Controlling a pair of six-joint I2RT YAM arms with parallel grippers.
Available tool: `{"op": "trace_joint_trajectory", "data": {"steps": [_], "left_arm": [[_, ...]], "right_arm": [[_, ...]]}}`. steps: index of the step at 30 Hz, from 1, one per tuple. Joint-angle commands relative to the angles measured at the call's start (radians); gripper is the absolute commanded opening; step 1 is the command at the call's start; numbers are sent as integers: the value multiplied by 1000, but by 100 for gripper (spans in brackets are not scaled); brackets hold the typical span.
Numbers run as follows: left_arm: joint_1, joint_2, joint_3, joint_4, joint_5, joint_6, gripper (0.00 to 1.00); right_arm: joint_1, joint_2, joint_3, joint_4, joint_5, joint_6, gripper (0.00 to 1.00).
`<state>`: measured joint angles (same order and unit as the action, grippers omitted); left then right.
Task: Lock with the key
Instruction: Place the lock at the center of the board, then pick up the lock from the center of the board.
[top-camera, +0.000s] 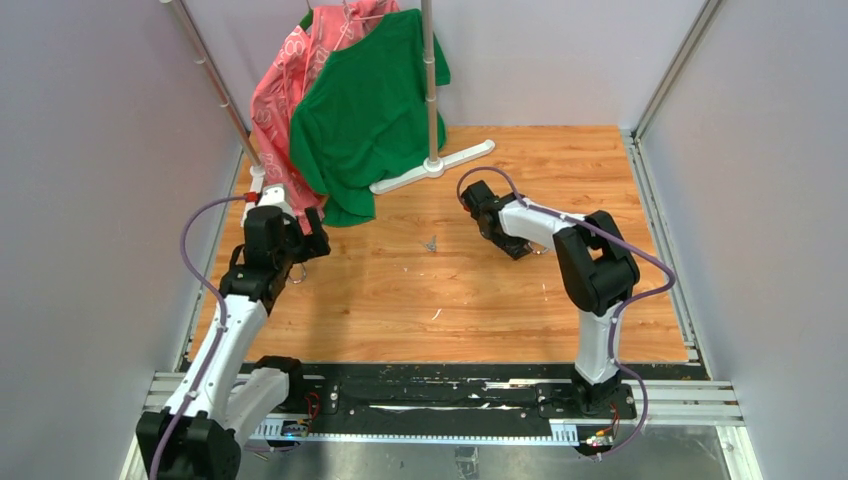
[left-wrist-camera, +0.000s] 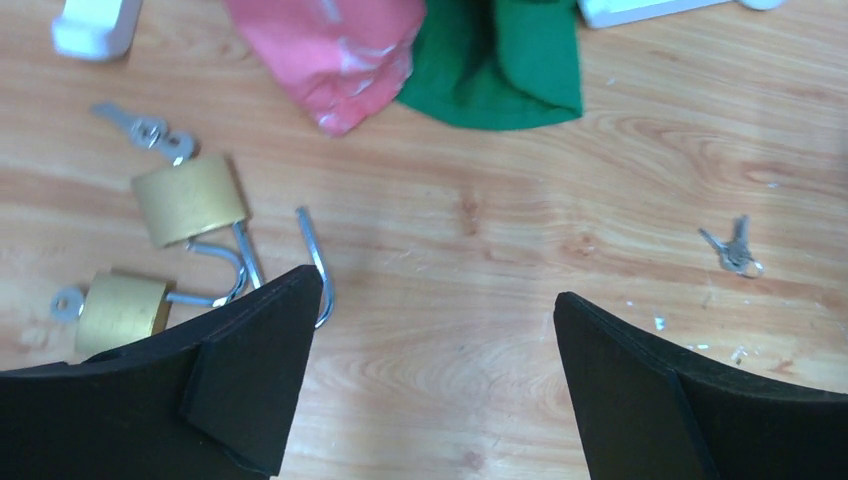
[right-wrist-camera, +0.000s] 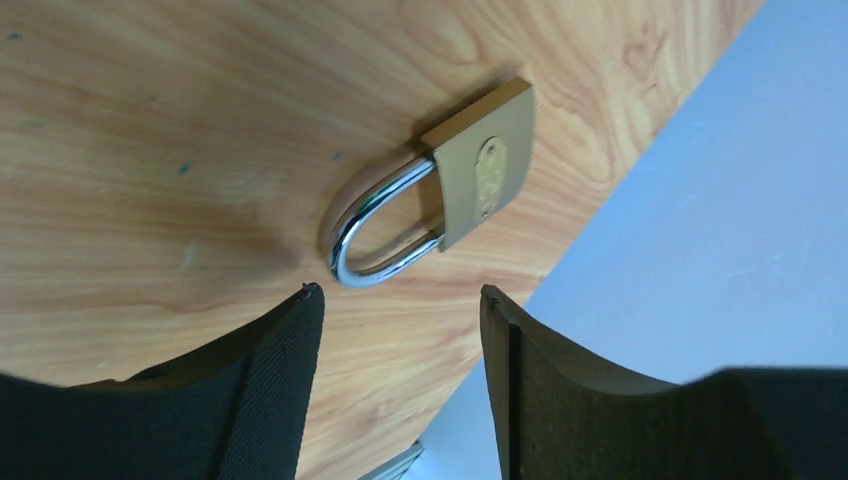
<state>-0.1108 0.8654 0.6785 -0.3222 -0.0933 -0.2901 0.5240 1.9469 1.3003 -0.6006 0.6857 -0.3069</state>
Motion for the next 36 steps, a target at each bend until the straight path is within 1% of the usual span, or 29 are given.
{"op": "trace_joint_trajectory", "data": {"steps": [1,2,3,4,5,6,7,8,10,11,12,13,14,15,17,18,25,30,33,36], "left_arm": [[79,61,66,-158,-11,-52,95],[102,84,101,-183,-3,-16,94],[137,112,121,-213,-5,22,92],[168,148,159,-250,-3,68,91],[198,188,229,-309,-22,101,87],[225,235,287,-387,-47,124,83],[260,280,350,-458,-65,141,82],[279,346,403,-554,-89,150,81],[308,416,486,-619,-134,124,77],[321,459,511,-621,-145,112,76],[326,489,521,-611,-151,111,78],[328,530,537,-566,-146,137,87],[329,581,572,-541,-143,176,97],[329,633,597,-530,-171,200,100],[329,725,641,-494,-224,223,100],[329,739,636,-464,-237,221,100],[329,765,502,-280,-257,110,100],[328,857,438,-178,-317,46,100],[327,898,416,-157,-268,4,99],[324,921,390,-125,-250,-33,98]], "right_arm": [[32,-19,4,-90,-86,78,70],[34,-39,5,-92,-115,87,75],[35,-64,6,-91,-145,96,78],[34,-91,7,-89,-171,105,79],[34,-134,5,-79,-195,113,79],[34,-169,0,-65,-212,118,80],[34,-205,-10,-45,-229,122,80],[34,-242,-26,-20,-248,123,81],[34,-309,-61,36,-293,119,81],[34,-335,-77,65,-322,116,81],[34,-354,-90,86,-336,115,81],[34,-368,-103,104,-350,111,82],[34,-379,-110,117,-357,111,82],[34,-380,-112,118,-354,109,82],[34,-370,-105,94,-340,110,82],[34,-366,-101,80,-337,113,82],[39,-373,-97,30,-368,141,81],[47,-355,-23,-78,-385,171,79],[74,-334,53,-177,-326,191,78],[112,-330,85,-204,-261,198,78]]}}
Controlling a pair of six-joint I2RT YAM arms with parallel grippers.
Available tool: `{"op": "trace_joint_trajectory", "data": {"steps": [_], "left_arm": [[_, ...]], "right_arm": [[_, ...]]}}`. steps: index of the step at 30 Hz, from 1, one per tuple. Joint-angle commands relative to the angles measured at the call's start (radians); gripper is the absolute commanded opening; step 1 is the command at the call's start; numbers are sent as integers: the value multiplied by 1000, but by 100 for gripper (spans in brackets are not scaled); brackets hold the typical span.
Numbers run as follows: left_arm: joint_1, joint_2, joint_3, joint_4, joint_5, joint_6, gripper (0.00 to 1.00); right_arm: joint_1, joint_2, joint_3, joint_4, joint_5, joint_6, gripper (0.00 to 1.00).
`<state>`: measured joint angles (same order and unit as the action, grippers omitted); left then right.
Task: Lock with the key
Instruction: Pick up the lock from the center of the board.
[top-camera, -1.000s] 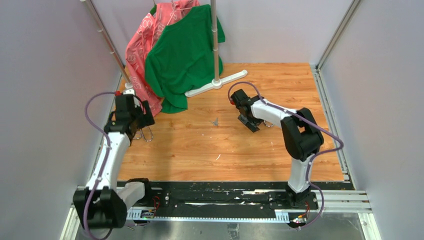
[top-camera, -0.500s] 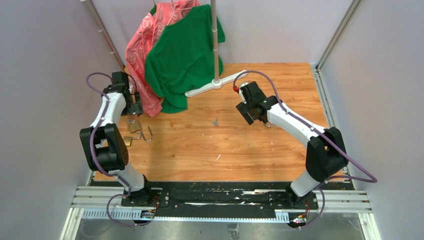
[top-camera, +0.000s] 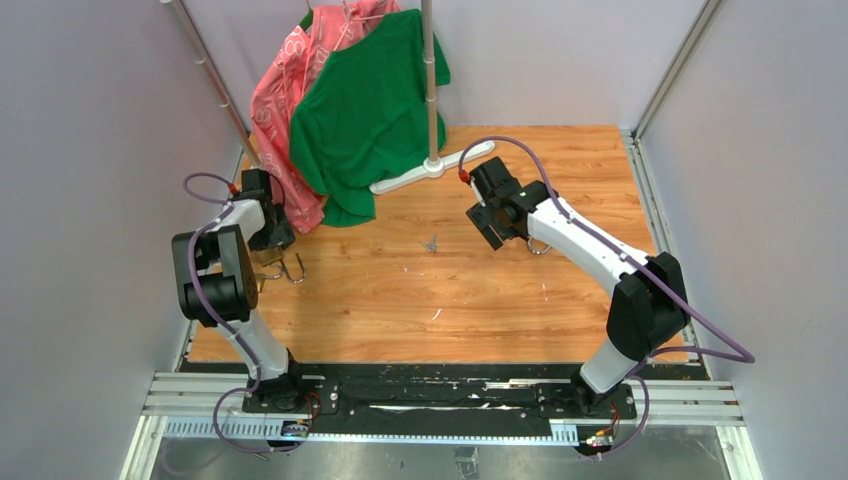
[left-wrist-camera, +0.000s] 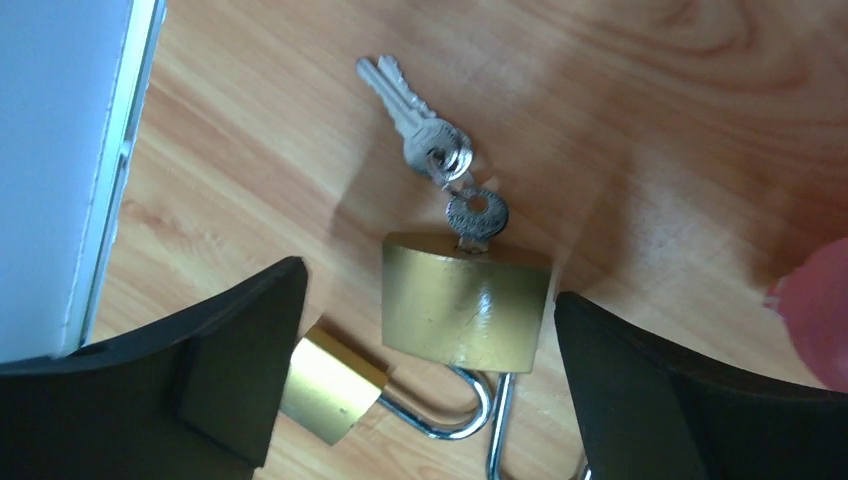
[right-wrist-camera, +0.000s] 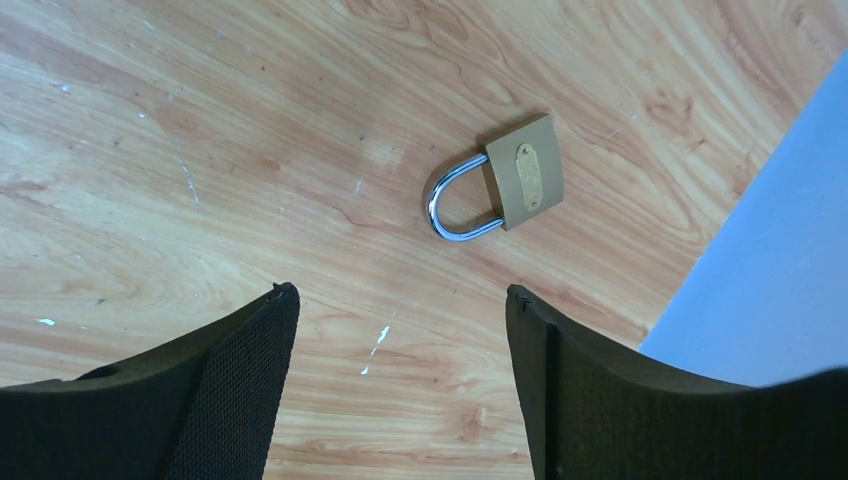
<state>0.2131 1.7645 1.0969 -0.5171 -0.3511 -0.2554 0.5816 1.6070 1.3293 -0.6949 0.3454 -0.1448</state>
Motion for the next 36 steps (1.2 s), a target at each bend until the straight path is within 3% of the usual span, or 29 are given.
{"op": "trace_joint_trajectory", "data": {"steps": [1,10,13,16,19,23,27,33,36], "left_arm": [[-3,27,-29,74,-4,-65,96],[-29,63,15,-50,20,-118,89],[-30,74,22,-83,110,-159,81],[-38,124,40,-97,268,-145,62],[-120,123,21,-99,248,-95,61],[-201,83,-55,-92,263,-73,48],[-297,-12,-162,-15,222,-87,48],[-363,-176,-329,93,330,-93,46],[-377,-172,-329,106,402,-79,56]], "right_arm": [[67,12,64,-119,97,42,78],[125,32,108,-172,212,15,77],[127,12,99,-169,222,9,77],[126,-20,77,-153,240,-6,77],[126,-55,50,-138,271,-24,77],[126,-92,3,-109,296,-40,77],[127,-106,-27,-89,298,-47,77],[127,-141,-96,-53,288,-52,77],[127,-161,-134,-30,282,-64,77]]}}
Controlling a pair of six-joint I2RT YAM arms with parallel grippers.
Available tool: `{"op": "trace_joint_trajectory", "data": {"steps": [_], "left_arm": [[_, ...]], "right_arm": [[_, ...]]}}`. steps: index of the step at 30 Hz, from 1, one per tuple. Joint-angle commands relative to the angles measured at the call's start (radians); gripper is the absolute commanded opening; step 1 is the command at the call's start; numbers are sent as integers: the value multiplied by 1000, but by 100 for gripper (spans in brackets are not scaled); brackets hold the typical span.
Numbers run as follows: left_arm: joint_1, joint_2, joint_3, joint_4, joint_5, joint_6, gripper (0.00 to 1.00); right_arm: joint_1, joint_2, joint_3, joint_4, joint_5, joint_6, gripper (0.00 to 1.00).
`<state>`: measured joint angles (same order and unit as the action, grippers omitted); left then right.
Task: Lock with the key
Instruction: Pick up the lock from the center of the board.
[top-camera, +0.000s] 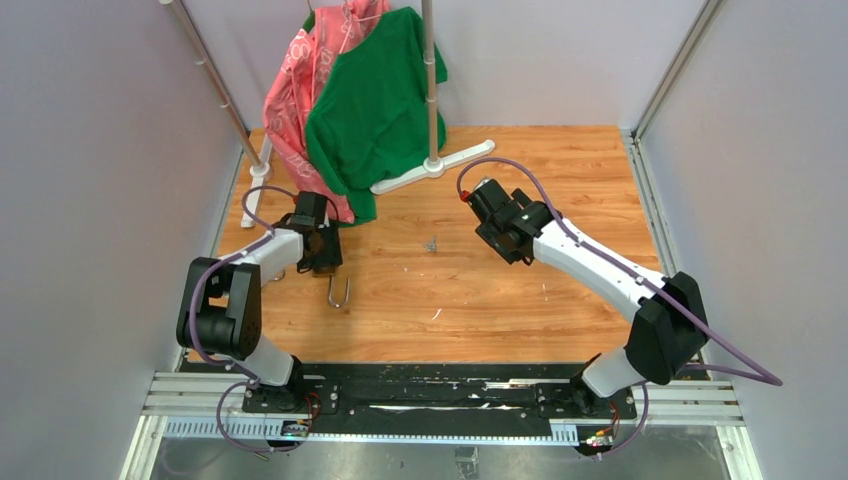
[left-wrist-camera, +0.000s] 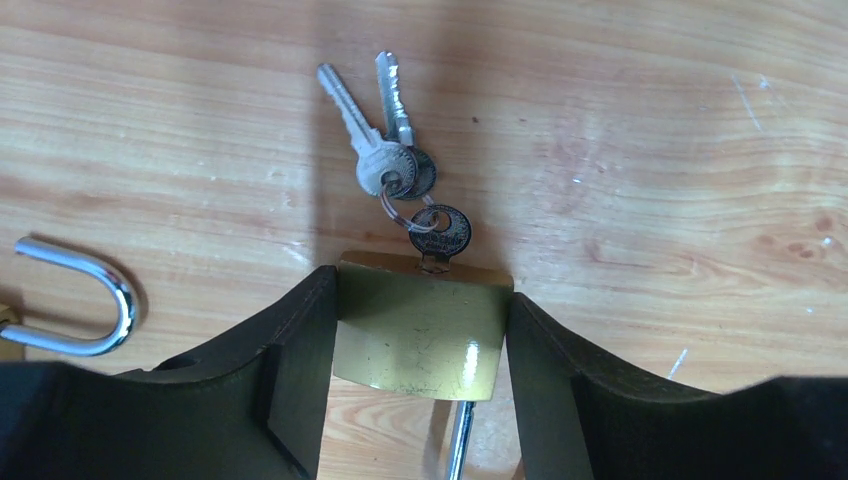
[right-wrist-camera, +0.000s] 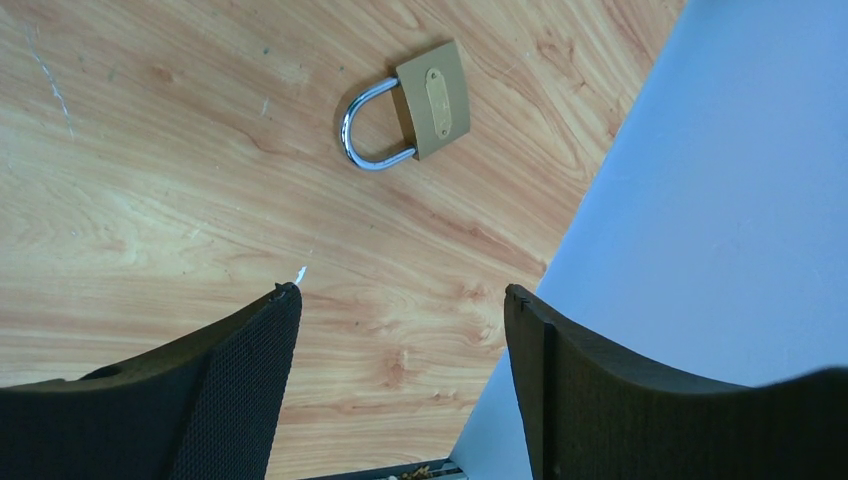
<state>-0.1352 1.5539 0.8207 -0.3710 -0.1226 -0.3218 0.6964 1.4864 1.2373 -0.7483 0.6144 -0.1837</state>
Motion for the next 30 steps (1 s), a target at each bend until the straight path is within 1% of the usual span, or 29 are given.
{"op": "trace_joint_trajectory", "data": {"steps": [1,5,7,10,13,14,17,18,20,21,24,26,28,30], "left_arm": [[-39,33,-50,-52,159,-5,59],[-58,30,-8,-161,6,8,66],[-58,41,-8,-196,-52,-6,67],[-58,46,-46,-177,-20,-27,67],[-58,51,-49,-171,-8,-20,67],[-58,54,-48,-169,-14,-19,64],[-58,68,-55,-154,-29,-18,38],[-58,68,-55,-154,-20,-18,27],[-58,57,-51,-151,0,-7,2],[-58,45,-46,-154,13,-3,0],[-58,16,-8,-186,56,12,0],[-58,13,75,-245,85,38,0],[-65,10,176,-351,155,98,0],[-94,-47,233,-410,183,169,0]], "right_arm": [[12,-43,-43,24,12,-27,77],[12,-50,-39,24,-5,-36,77],[11,-53,-32,27,-13,-37,77],[12,-60,-24,26,-16,-34,77],[12,-84,-30,24,-22,-25,77],[12,-94,-34,24,-25,-25,77],[12,-110,-38,24,-23,-32,77],[12,-115,-36,23,-20,-33,77],[12,-124,-32,23,-18,-31,77],[12,-129,-30,23,-22,-27,77],[12,-145,-14,21,-62,-6,77],[12,-158,9,22,-112,16,77],[11,-175,42,29,-203,39,77],[11,-205,57,70,-295,65,77]]}}
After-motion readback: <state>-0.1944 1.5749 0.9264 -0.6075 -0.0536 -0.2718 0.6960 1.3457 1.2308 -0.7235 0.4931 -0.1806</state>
